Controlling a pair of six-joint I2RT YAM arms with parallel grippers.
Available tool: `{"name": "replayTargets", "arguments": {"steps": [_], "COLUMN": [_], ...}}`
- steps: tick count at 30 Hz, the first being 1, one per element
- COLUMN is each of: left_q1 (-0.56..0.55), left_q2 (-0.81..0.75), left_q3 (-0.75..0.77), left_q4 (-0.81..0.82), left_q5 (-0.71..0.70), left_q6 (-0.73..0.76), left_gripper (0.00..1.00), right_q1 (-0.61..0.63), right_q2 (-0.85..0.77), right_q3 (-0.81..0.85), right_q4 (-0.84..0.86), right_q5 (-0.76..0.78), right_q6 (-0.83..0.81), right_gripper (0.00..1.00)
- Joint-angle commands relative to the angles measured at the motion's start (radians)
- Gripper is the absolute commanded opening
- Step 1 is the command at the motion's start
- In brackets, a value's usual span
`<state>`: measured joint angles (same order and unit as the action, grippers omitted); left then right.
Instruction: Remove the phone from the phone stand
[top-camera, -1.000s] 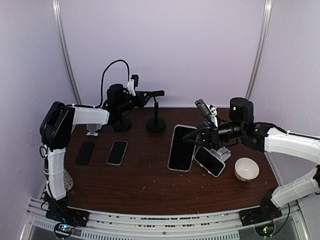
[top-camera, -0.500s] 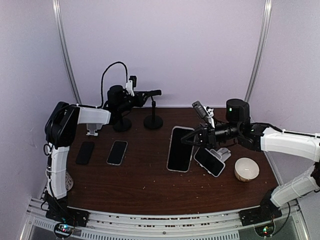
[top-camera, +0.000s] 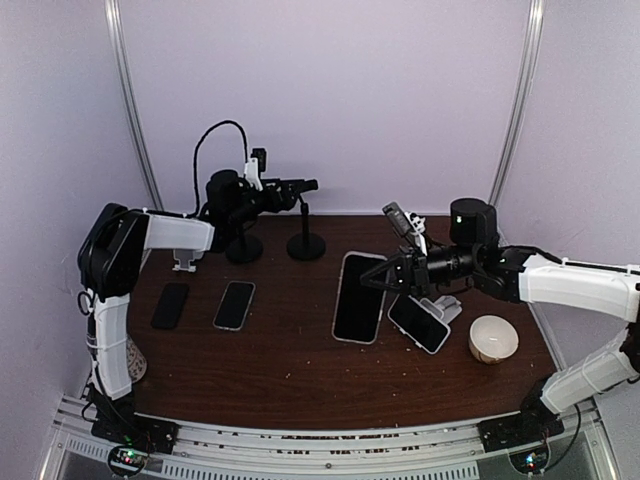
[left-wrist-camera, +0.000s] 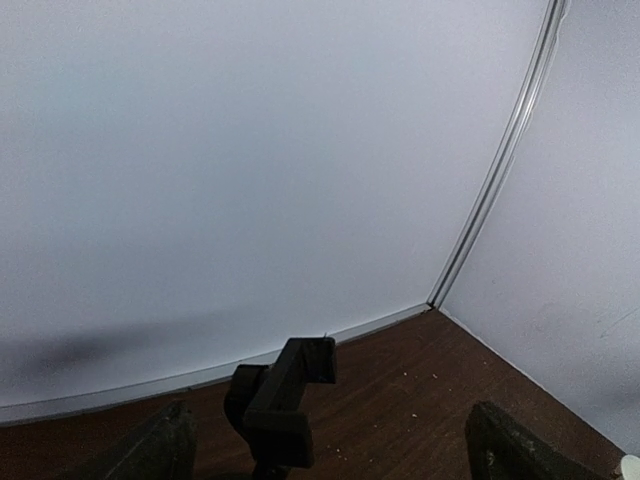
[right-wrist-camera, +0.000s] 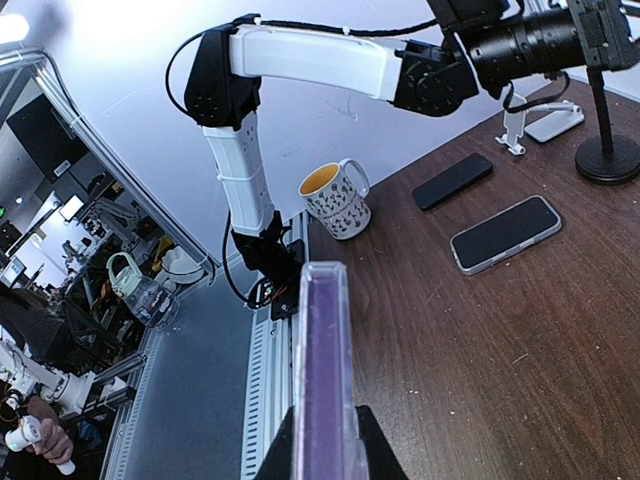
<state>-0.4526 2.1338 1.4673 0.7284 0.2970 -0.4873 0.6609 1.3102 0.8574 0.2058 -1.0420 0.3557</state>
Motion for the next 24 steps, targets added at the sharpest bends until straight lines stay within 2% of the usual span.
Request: {"name": "replayTargets", "arguments": {"steps": [1,10,18,24], "left_q1": [0.003,-0.009,-0.034,-0.034], "left_q2": [-0.137,-0.323,-0.542,-0.752], "left_q3": [-0.038,-0.13,-0.239,-0.389], "left_q4": [0.011,-0.116,-0.336,-0.454], "left_q5": [-0.032,-0.067,-0.228,-0.308], "left_q6": [0.053,0.145,0.257,0.281], "left_gripper": [0.98,0.98,0.98,0.98], "right_q1": [-0.006,-0.006,0.015,0.03], "right_q2": [0.008,0.037,0.116,0.238], "right_q3": [0.038,0.074,0.168,0.238], "right_q4": [0.036,-0.032,-0.188,-0.172], "right_q5": [0.024,0.073,0.164,0.197], "right_q6": [0.026,0.041,-0.019,0.031], "right_gripper": [0.0,0.0,0.0,0.0]}}
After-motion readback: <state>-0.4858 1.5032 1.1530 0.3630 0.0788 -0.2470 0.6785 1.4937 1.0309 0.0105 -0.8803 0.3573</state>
